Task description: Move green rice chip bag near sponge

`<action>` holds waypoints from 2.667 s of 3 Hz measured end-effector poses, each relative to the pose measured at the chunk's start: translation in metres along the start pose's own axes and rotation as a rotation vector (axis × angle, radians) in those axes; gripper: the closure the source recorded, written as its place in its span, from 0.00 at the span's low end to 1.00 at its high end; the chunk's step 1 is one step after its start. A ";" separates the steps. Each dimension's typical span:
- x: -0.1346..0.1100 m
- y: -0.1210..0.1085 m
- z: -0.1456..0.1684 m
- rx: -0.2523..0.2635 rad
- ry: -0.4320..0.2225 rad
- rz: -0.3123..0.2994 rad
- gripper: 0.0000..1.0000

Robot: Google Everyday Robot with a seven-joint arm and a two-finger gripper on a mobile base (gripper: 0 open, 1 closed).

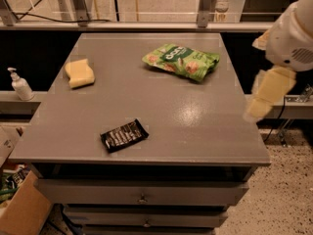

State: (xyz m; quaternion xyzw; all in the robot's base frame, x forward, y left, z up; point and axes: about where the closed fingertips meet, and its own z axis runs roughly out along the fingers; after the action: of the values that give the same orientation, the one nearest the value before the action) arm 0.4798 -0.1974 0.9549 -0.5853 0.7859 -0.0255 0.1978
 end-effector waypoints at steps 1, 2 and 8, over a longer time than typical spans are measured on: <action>-0.010 -0.019 -0.001 0.071 -0.042 0.005 0.00; -0.010 -0.019 -0.001 0.071 -0.042 0.004 0.00; -0.069 -0.157 0.174 0.134 -0.207 0.272 0.00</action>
Offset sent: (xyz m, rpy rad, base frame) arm 0.0195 0.0034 0.0078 0.0238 -0.0761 -0.0136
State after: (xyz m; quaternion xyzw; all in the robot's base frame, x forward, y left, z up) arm 0.6982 -0.1489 0.8566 -0.4587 0.8298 0.0093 0.3177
